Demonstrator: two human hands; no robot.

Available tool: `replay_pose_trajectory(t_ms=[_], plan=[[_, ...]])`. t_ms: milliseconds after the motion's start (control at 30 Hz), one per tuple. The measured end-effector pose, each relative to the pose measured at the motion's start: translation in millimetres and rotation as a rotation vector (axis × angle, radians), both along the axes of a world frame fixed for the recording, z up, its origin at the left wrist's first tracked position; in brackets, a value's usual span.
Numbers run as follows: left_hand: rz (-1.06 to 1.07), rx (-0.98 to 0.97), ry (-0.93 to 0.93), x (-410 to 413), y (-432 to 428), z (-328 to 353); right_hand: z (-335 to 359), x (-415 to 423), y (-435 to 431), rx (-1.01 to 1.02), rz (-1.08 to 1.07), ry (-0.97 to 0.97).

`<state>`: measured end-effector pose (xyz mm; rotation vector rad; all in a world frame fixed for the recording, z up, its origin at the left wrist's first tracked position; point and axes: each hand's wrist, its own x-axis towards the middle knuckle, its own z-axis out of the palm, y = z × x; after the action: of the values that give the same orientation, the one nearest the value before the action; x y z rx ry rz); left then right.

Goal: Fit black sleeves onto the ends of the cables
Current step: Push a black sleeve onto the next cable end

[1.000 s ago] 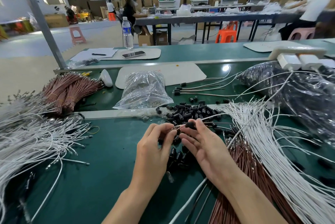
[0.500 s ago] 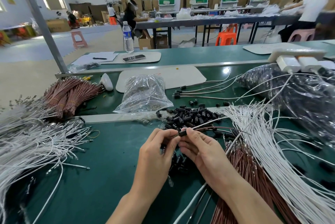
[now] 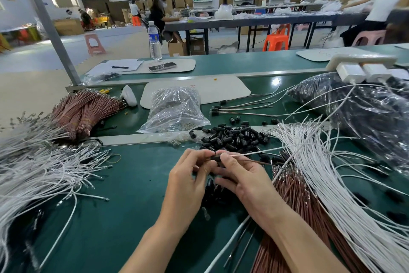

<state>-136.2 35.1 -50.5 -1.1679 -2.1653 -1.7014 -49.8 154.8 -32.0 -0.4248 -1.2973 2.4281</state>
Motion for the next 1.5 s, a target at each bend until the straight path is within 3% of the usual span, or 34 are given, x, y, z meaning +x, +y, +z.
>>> replay_pose_trajectory(t_ms=[233, 333, 567, 1033, 1500], plan=[[-0.041, -0.078, -0.133, 2, -1, -1, -1, 0, 1, 0.046, -0.127, -0.007], [-0.041, -0.144, -0.084, 5, -1, 0, 0, 1, -2, 0.077, -0.073, 0.016], [0.198, -0.287, 0.022, 6, -2, 0, 0, 2, -3, 0.107, -0.039, 0.012], [0.206, -0.321, 0.015, 8, -1, 0, -2, 2, -2, 0.066, 0.069, 0.089], [0.257, -0.4, 0.101, 8, 2, 0, -5, -1, -7, 0.138, -0.088, 0.06]])
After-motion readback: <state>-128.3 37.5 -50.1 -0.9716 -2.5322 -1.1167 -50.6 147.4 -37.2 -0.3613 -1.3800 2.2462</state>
